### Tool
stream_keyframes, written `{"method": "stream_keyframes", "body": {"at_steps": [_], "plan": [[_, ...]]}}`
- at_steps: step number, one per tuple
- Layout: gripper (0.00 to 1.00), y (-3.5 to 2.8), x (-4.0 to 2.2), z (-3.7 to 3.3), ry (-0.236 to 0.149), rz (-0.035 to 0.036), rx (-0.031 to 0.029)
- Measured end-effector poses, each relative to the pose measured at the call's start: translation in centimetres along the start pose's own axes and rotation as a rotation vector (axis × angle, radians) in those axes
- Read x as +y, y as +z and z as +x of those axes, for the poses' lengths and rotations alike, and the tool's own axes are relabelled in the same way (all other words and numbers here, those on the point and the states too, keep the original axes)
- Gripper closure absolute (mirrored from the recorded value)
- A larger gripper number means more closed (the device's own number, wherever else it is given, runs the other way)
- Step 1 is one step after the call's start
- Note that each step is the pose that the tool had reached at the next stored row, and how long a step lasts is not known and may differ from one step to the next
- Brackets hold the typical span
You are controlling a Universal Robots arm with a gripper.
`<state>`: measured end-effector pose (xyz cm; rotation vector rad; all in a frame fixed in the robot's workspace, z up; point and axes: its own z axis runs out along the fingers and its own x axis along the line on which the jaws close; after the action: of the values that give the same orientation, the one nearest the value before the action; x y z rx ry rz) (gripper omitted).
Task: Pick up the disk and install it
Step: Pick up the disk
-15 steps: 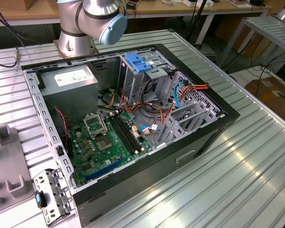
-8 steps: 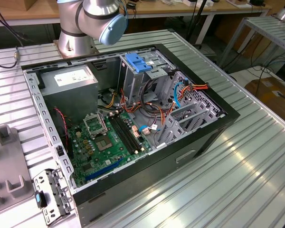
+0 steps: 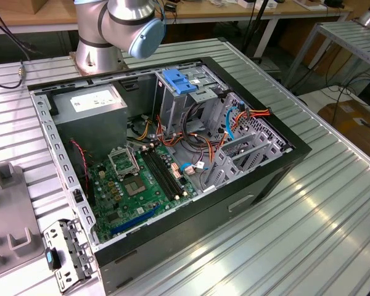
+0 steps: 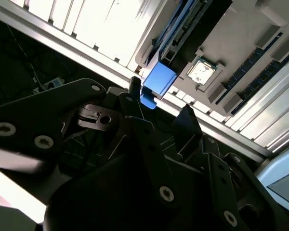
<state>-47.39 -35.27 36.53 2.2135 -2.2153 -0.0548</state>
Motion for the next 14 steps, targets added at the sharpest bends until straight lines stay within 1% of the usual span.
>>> {"method": "stream_keyframes", "body": {"at_steps": [5,7,9,14], "plan": [[0.46,0.03,-0.01,0.0,0.0,0.0002,-0.0001],[0.46,0.04,-0.1,0.0,0.004,0.0002,-0.0001],[0.46,0.18,-0.33,0.0,0.017,0.0004,-0.0005],[0.46,0.19,-0.36,0.0,0.019,0.0003,-0.0006]]}}
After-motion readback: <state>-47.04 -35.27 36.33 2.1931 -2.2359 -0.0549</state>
